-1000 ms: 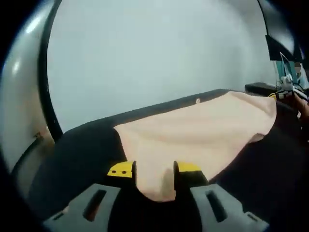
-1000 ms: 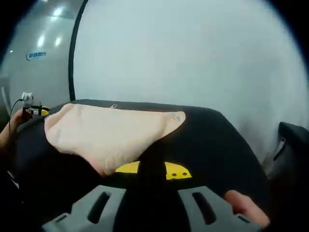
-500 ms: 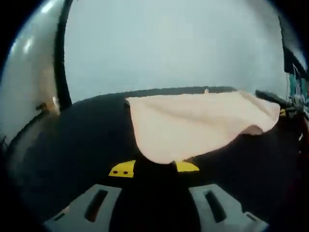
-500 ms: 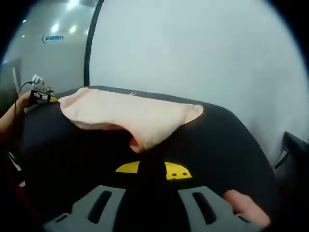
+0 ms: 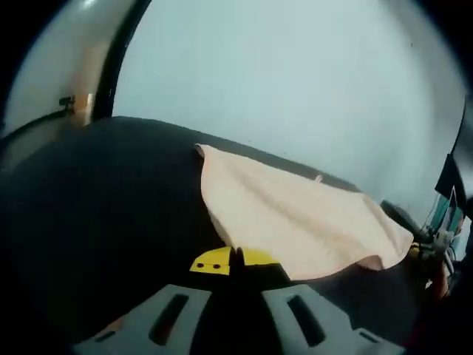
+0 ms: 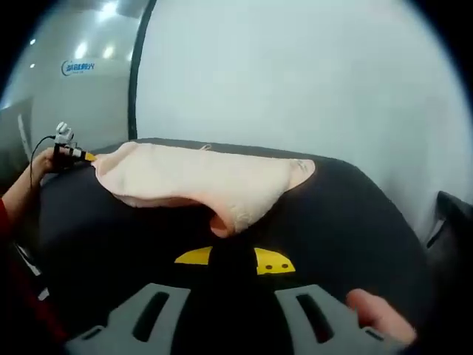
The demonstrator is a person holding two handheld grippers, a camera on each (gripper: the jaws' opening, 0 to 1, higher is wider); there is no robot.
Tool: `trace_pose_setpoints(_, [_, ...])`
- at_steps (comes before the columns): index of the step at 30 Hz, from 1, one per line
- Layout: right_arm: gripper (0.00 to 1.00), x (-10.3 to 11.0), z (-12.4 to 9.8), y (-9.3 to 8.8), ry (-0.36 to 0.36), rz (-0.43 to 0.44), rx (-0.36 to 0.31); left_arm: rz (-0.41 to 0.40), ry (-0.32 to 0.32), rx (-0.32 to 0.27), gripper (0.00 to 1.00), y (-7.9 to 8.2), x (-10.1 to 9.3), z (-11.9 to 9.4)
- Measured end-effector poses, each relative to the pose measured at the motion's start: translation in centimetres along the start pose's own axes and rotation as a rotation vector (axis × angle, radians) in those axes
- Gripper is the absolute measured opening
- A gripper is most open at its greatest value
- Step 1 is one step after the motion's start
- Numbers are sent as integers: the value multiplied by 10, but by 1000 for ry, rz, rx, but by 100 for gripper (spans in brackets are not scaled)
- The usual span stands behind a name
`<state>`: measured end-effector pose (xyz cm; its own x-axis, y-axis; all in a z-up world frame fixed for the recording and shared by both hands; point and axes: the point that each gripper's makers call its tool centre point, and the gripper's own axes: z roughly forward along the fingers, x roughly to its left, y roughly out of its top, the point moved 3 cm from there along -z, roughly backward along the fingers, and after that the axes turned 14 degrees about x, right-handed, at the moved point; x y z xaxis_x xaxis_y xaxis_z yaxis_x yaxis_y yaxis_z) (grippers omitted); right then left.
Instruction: Fold the towel on the table until its edges align and the towel forms a compact rectangular stack.
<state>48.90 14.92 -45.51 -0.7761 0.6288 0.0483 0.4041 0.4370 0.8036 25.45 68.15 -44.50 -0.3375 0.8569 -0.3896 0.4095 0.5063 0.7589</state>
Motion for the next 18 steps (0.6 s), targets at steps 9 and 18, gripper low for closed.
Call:
trace_pose_setpoints(9, [26, 3, 24, 18, -91, 119, -30, -85, 35, -130, 5, 16, 32, -25])
trace_pose_setpoints(18, [1, -6, 32, 35, -274, 8, -6, -59, 20, -136, 5, 11, 42, -23])
